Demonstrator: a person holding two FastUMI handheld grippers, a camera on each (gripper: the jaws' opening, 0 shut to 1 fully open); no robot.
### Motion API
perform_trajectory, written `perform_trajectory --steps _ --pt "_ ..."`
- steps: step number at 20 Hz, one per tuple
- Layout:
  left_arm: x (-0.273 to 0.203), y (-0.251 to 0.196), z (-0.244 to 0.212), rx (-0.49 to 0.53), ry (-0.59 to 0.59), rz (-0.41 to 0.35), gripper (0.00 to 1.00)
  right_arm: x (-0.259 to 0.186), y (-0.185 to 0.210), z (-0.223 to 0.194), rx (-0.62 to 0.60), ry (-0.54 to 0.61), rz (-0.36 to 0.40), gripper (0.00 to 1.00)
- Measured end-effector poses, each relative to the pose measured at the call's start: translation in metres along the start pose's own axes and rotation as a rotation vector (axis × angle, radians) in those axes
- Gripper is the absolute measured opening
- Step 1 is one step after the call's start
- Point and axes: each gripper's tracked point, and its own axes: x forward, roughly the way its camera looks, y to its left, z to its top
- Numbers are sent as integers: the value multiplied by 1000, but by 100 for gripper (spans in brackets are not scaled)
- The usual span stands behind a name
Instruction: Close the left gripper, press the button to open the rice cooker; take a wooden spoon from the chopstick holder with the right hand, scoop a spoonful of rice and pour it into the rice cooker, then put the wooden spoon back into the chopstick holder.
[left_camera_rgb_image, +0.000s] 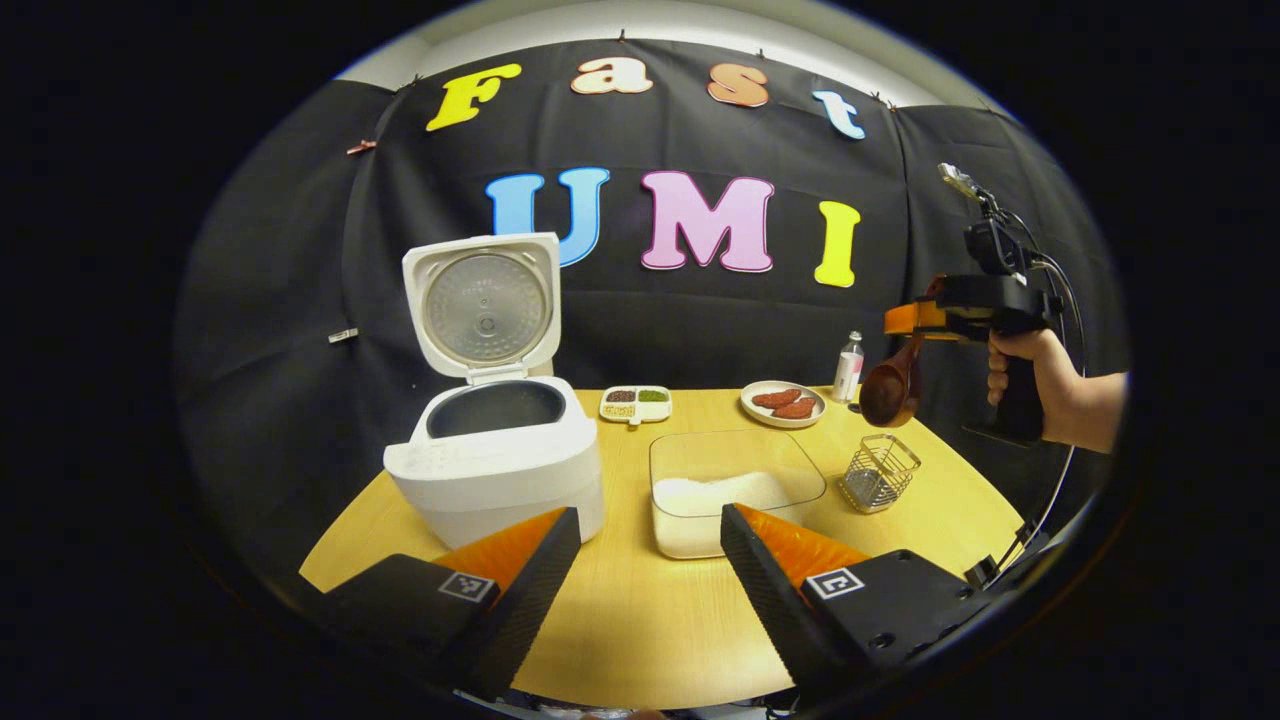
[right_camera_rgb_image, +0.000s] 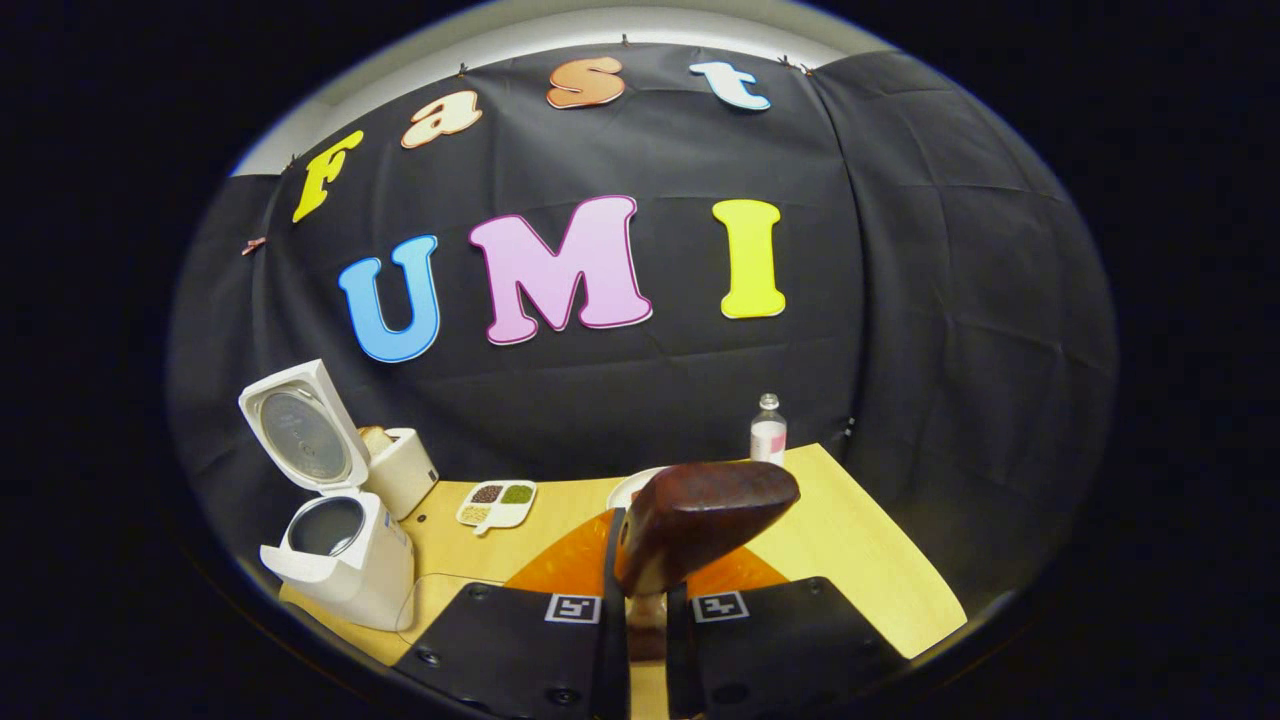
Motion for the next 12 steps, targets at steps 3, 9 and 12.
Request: perform_trajectory --steps 3,9,12 --pt "-2 24 -10 -37 11 -7 98 1 35 -7 -6 12 26 18" --pt "-1 67 -24 -58 34 9 99 15 104 -50 -28 73 114 18" --pt "1 78 -33 -58 40 10 96 31 117 -86 -70 109 128 18"
